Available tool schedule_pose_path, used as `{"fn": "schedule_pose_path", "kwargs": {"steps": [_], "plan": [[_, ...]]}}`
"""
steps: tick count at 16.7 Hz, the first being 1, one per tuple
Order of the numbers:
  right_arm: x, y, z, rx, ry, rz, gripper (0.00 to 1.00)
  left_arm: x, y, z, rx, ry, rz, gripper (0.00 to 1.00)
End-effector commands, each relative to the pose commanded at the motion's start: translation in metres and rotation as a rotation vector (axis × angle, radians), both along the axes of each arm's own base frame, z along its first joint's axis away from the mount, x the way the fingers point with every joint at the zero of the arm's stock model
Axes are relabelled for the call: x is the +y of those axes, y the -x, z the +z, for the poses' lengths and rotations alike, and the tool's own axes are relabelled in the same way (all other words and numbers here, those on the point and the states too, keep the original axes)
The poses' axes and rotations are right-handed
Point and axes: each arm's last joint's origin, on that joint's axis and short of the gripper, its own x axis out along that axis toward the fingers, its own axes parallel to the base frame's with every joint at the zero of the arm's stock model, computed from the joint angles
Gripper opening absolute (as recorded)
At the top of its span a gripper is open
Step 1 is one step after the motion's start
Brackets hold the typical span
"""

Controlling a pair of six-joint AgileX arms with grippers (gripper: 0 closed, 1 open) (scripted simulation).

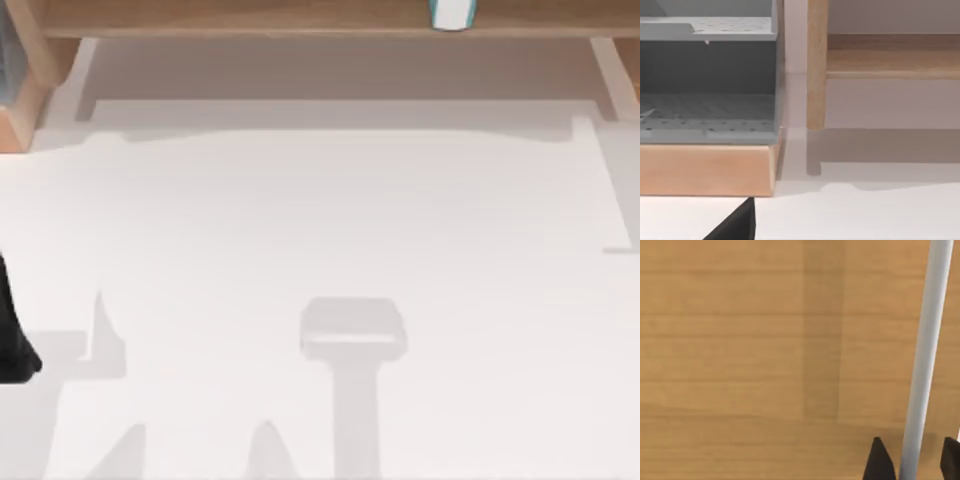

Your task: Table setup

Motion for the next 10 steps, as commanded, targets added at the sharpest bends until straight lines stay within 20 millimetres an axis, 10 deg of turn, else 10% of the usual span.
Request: {"fn": "schedule_pose_path", "kwargs": {"steps": [10], "plan": [[-0.0003, 0.0005, -0.0010, 0.004, -0.005, -0.002, 0.00, 0.0000, 0.0000, 0.0000, 0.000, 0.000, 0.000, 1.00]]}}
